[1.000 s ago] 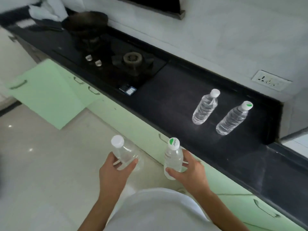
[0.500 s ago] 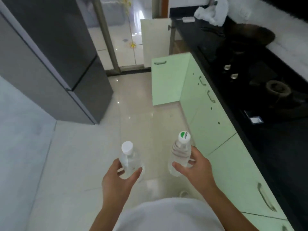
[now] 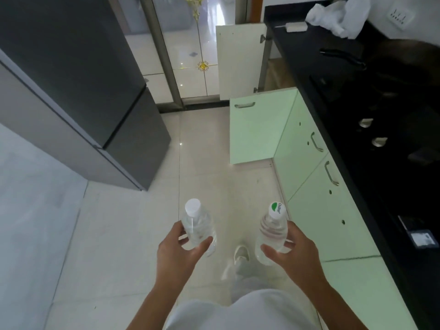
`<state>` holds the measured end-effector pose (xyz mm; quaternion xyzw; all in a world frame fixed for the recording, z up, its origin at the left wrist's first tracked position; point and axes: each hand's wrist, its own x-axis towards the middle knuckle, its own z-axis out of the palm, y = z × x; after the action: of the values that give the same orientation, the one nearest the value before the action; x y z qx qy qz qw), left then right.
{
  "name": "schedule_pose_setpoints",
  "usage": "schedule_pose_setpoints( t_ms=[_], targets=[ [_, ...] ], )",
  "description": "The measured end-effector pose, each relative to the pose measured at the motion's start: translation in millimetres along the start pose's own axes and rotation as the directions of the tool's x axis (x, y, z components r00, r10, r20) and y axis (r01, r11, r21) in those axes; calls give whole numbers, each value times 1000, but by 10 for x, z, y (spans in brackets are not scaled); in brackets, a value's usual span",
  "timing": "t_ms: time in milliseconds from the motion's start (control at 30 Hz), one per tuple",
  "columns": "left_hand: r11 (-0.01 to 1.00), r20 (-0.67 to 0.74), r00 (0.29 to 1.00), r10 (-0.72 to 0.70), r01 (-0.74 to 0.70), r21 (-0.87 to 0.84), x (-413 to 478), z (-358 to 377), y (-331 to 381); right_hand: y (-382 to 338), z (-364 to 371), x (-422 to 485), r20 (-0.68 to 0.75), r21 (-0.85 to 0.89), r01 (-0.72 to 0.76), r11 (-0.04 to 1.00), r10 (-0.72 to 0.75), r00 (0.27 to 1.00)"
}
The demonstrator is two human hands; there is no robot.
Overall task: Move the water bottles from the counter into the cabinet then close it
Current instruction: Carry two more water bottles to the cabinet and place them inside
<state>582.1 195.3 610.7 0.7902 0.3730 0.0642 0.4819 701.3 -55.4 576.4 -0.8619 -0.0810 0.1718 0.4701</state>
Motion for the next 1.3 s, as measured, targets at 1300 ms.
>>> schedule_pose_setpoints(
  t_ms=[1300],
  targets=[
    [1000,-15,1000,13,-13,10,5799,-978,1056,-2452,1654,5276,-8,28,16,999,-16,1000]
  ],
)
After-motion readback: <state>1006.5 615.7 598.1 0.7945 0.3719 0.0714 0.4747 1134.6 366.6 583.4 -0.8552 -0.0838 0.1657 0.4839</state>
